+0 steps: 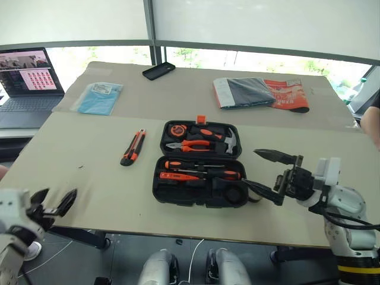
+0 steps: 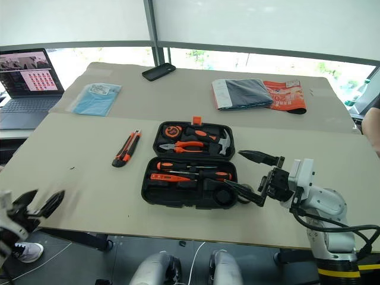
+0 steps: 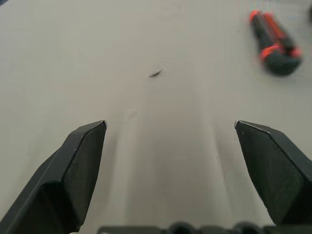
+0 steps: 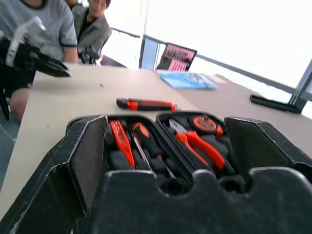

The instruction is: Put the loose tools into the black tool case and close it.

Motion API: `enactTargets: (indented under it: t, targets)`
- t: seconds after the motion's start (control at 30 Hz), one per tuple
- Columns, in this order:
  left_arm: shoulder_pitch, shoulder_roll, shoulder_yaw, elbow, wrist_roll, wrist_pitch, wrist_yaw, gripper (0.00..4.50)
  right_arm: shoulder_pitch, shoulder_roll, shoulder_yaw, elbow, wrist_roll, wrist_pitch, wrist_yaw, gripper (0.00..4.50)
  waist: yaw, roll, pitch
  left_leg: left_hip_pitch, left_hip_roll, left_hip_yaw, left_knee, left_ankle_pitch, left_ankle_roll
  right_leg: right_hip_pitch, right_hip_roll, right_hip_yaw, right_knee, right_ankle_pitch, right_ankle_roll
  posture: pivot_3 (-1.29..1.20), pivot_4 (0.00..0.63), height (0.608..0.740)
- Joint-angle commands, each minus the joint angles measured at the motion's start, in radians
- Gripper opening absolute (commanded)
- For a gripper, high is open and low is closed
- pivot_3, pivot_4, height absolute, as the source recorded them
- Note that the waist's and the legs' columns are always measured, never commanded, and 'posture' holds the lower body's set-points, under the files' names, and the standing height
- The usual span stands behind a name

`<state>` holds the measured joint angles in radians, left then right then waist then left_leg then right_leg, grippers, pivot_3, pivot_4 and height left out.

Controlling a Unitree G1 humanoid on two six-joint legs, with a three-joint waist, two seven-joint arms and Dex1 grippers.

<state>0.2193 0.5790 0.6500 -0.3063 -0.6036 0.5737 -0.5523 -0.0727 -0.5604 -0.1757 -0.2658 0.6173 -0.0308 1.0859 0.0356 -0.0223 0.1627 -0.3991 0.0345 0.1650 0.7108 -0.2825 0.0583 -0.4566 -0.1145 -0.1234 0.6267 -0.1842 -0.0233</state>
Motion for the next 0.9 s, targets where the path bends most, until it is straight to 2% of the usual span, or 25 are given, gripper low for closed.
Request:
enactTargets:
  t: [0.03,0.1,0.2,0.27,0.3,0.43,0.63,0.73,0.83,0.9]
  targets:
    - [-0.166,0.05,-0.087,-0.052,-0.038,0.175,0.124,4.5,-0.051,0.002,0.001,-0.051,0.041,0.053,-0.046,4.47,0.0,0.0,0.0,0.0,0.0,0.0,0.0,0.0,0.0,0.0,0.0,0.0,0.0,0.0,0.0,0.0,0.15,0.74]
    - [-0.318,0.048,-0.159,-0.023,-0.044,0.299,0.211,4.5,-0.079,0.004,0.005,-0.042,0.03,0.059,-0.058,4.47,0.002,0.0,0.0,0.0,0.0,0.0,0.0,0.001,-0.001,0.001,0.001,0.0,0.001,0.0,0.0,0.0,0.15,0.74]
    - [-0.434,0.057,-0.229,0.009,-0.017,0.396,0.26,4.5,-0.099,0.003,0.009,-0.025,0.013,0.055,-0.057,4.47,-0.005,-0.001,0.0,0.0,-0.001,0.001,0.0,0.001,-0.001,0.001,0.006,0.0,0.002,0.001,0.0,0.0,0.15,0.74]
    - [-0.511,0.043,-0.284,0.066,0.007,0.391,0.264,4.5,-0.106,0.003,0.01,-0.017,0.01,0.056,-0.059,4.47,-0.016,-0.001,0.0,0.0,-0.001,0.003,0.0,0.002,0.0,0.001,0.008,0.001,0.002,0.001,0.0,0.0,0.15,0.74]
    - [-0.555,0.033,-0.33,0.115,0.039,0.379,0.272,4.5,-0.105,0.004,0.016,-0.017,0.008,0.056,-0.057,4.47,-0.018,-0.001,0.0,0.0,-0.001,0.003,-0.001,0.006,0.007,0.001,0.008,0.0,0.003,0.0,0.0,0.0,0.15,0.74]
    - [-0.677,0.015,-0.474,0.273,0.142,0.368,0.276,4.5,-0.106,0.006,0.03,-0.019,0.0,0.055,-0.053,4.47,-0.023,-0.001,0.0,0.0,-0.001,0.003,-0.001,0.006,0.007,0.001,0.009,0.0,0.002,0.0,0.0,0.0,0.15,0.74]
    - [-0.832,-0.05,-0.571,0.514,0.251,0.282,0.264,4.5,-0.096,0.01,0.04,-0.034,-0.002,0.054,-0.062,4.47,-0.024,-0.001,0.0,0.0,-0.001,0.003,0.0,0.007,0.005,0.0,0.008,0.0,0.002,0.0,0.0,0.0,0.15,0.74]
    - [-0.874,-0.076,-0.567,0.596,0.287,0.237,0.281,4.5,-0.087,0.006,0.041,-0.041,0.0,0.056,-0.062,4.47,-0.024,-0.001,0.0,0.0,-0.001,0.003,-0.001,0.007,0.006,0.0,0.008,0.0,0.003,0.0,0.0,0.0,0.15,0.74]
    - [-0.887,-0.084,-0.572,0.636,0.306,0.22,0.259,3.8,-0.079,0.003,0.037,-0.046,0.002,0.059,-0.065,4.5,-0.024,-0.001,0.0,0.0,-0.001,0.003,-0.001,0.007,0.006,0.0,0.008,0.001,0.003,0.001,0.0,0.0,0.15,0.74]
    - [-0.884,-0.084,-0.576,0.644,0.311,0.22,0.239,3.04,-0.072,0.0,0.037,-0.05,0.002,0.059,-0.064,4.5,-0.024,-0.001,0.0,0.001,-0.001,0.003,0.0,0.007,0.006,0.0,0.007,0.001,0.003,0.001,0.0,0.0,0.15,0.74]
